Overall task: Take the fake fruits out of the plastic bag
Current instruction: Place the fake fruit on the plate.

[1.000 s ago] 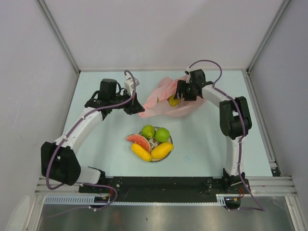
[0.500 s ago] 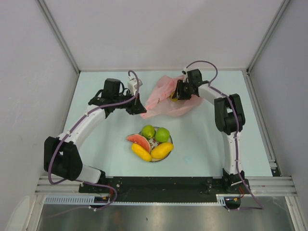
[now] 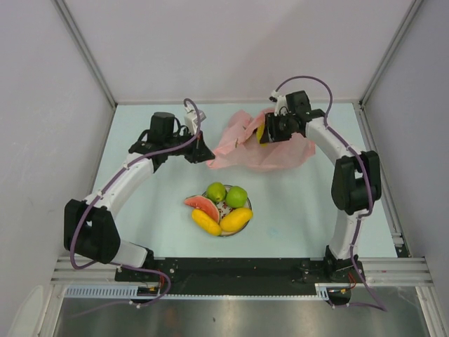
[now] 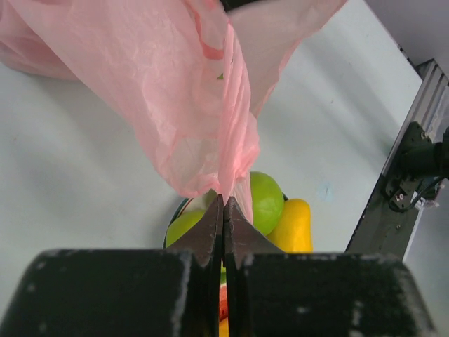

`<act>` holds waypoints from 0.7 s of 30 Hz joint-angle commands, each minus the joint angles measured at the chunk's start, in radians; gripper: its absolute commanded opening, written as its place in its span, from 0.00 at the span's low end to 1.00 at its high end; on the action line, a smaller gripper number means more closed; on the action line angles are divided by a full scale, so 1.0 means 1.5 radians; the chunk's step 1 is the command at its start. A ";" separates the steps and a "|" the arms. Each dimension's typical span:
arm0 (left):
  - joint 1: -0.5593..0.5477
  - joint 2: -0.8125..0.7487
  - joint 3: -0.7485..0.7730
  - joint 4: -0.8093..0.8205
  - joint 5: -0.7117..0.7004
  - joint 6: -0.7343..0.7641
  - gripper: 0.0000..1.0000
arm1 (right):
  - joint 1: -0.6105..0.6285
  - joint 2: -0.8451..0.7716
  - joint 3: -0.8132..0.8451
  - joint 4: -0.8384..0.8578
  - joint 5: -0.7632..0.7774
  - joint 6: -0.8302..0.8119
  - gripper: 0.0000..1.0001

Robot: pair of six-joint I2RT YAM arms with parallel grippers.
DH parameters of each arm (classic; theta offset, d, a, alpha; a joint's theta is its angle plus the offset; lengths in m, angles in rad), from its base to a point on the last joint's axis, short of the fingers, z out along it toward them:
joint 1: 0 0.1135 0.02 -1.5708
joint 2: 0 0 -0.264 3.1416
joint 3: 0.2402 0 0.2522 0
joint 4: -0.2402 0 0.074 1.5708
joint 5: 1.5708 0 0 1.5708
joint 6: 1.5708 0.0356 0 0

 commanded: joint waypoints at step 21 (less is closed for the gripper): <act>-0.010 -0.132 -0.061 0.140 -0.030 -0.080 0.00 | 0.519 -0.168 -0.095 -0.283 0.116 -0.498 0.15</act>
